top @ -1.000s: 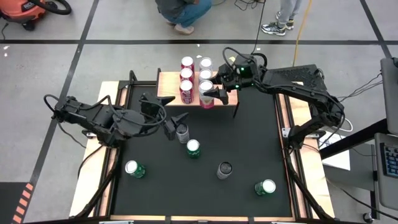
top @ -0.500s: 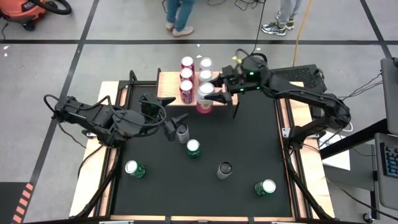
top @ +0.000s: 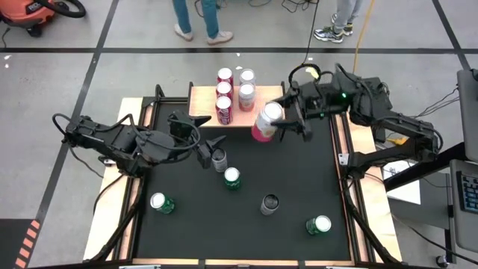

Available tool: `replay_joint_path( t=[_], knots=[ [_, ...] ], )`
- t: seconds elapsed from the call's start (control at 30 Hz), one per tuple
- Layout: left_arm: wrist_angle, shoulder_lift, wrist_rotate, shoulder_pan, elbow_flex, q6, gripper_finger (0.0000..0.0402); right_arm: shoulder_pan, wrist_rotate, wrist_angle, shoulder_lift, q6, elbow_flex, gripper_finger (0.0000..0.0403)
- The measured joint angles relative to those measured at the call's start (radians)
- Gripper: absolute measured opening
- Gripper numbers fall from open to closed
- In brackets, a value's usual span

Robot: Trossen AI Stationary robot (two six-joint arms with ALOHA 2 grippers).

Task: Place canned beverage on shelf
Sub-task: Put the white pink soda can on the shelf aligned with the other white pink soda cans

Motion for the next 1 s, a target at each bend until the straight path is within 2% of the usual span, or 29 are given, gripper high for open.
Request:
replay_joint_path(
  t=[0.17,0.3,0.63,0.77,1.0],
  knots=[
    [0.000,0.000,0.003,0.000,0.000,0.001,0.0396,0.065,0.102,-0.041,0.005,-0.083,0.000,0.0270],
    [0.000,0.000,0.009,0.000,0.000,-0.001,0.0396,0.075,0.160,-0.040,0.053,-0.118,0.000,0.0270],
    [0.000,0.000,0.018,0.000,0.000,-0.008,0.0396,0.053,0.152,-0.004,0.165,-0.095,0.000,0.0270],
    [0.000,0.000,0.019,-0.002,0.000,-0.008,0.0396,0.054,0.102,-0.034,0.160,-0.015,-0.024,0.0270],
    [0.003,0.000,0.027,-0.001,0.000,-0.009,0.0396,0.072,0.110,0.026,0.114,-0.010,-0.146,0.0270]
  ],
)
